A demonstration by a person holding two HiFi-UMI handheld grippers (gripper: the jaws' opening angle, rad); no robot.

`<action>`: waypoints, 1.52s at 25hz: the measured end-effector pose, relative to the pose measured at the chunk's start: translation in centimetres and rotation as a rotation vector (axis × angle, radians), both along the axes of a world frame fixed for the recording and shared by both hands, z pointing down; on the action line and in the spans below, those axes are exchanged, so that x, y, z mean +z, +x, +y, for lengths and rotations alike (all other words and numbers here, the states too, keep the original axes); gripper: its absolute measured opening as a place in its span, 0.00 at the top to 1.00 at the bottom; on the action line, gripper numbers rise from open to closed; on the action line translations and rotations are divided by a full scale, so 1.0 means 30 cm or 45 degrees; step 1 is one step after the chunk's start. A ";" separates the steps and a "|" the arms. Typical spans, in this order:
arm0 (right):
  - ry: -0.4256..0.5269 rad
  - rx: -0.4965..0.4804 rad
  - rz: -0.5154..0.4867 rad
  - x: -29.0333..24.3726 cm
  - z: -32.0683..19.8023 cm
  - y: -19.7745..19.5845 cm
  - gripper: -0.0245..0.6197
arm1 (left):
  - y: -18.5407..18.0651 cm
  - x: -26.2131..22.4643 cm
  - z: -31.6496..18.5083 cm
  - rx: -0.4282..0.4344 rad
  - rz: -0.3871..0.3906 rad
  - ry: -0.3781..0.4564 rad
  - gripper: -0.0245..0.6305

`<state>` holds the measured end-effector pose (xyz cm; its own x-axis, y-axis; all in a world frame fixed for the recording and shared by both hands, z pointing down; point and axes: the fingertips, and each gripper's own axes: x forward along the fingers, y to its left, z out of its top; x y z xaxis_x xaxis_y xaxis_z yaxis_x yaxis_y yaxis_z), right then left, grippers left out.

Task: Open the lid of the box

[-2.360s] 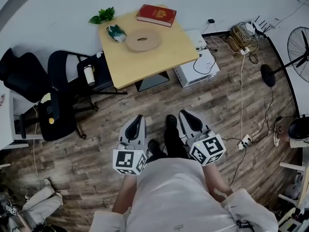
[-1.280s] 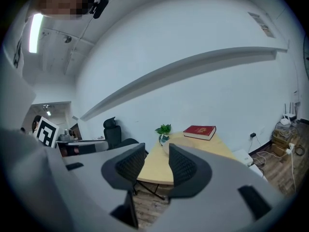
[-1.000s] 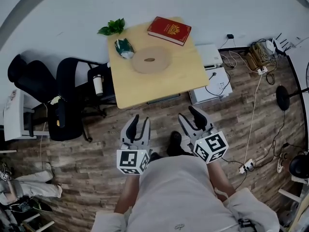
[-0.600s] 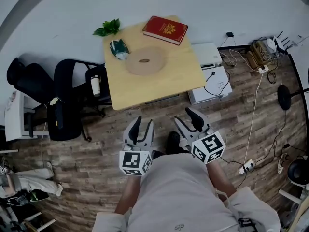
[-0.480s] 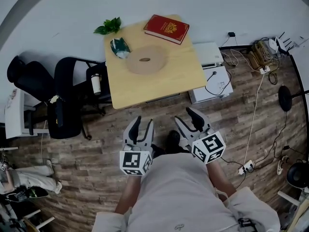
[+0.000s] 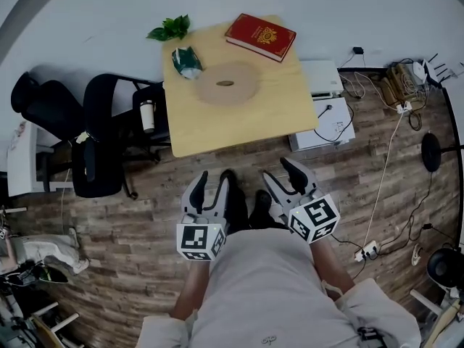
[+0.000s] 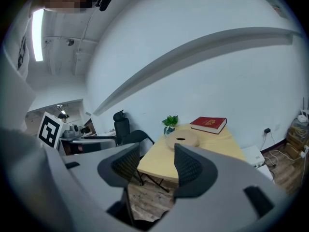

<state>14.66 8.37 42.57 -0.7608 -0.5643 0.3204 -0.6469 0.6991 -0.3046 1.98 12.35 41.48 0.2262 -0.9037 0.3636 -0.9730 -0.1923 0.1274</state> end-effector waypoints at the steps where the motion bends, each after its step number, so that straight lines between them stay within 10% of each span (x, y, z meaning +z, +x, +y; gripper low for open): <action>1: 0.000 0.000 0.004 -0.001 -0.010 -0.006 0.64 | -0.006 0.002 -0.014 0.002 0.003 -0.001 0.71; 38: 0.112 0.097 0.219 -0.034 -0.484 -0.439 0.60 | -0.429 0.022 -0.577 0.208 0.081 0.043 0.70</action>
